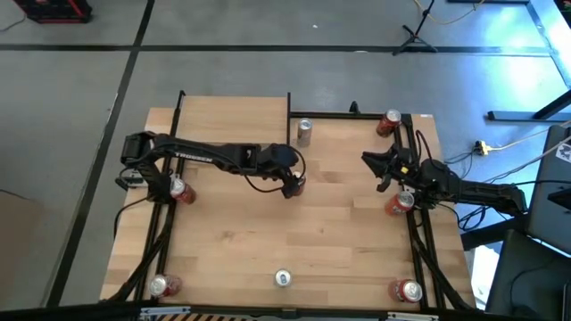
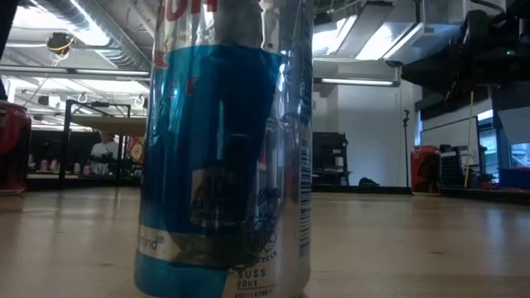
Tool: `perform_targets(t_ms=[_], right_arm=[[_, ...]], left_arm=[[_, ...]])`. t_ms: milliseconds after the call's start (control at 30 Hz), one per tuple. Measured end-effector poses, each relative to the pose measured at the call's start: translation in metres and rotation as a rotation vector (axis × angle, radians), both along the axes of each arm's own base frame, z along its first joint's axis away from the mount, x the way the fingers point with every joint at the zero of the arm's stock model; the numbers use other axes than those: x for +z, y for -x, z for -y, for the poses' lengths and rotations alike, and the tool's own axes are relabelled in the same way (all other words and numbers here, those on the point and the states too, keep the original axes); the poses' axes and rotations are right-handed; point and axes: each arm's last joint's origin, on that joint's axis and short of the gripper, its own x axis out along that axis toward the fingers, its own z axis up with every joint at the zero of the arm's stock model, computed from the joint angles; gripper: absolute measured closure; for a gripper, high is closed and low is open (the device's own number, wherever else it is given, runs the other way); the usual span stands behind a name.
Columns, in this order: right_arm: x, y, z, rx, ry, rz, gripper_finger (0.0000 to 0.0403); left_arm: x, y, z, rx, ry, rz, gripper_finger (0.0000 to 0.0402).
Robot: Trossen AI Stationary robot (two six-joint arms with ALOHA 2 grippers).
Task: Place canned beverage on shelf
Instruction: Put the bottom red-black soda can on the shelf
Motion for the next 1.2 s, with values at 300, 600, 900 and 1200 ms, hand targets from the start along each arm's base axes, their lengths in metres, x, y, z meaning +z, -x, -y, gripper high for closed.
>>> perform_targets(t_ms=[300, 600, 900, 1200], right_arm=[[-0.003, 0.000, 0.000, 0.000, -0.004, -0.030, 0.0333], [-0.004, 0.000, 0.000, 0.000, -0.004, -0.038, 0.0333], [-0.004, 0.000, 0.000, 0.000, -0.005, -0.044, 0.0333], [-0.005, 0.000, 0.000, 0.000, -0.006, -0.051, 0.0333]], left_arm=[[-0.022, 0.005, -0.003, 0.015, -0.008, 0.031, 0.0109], [-0.044, 0.008, -0.001, 0.019, -0.018, 0.011, 0.0109], [-0.054, -0.004, 0.002, -0.091, -0.008, 0.069, 0.0109], [-0.033, 0.002, -0.001, -0.108, 0.015, 0.126, 0.0109]])
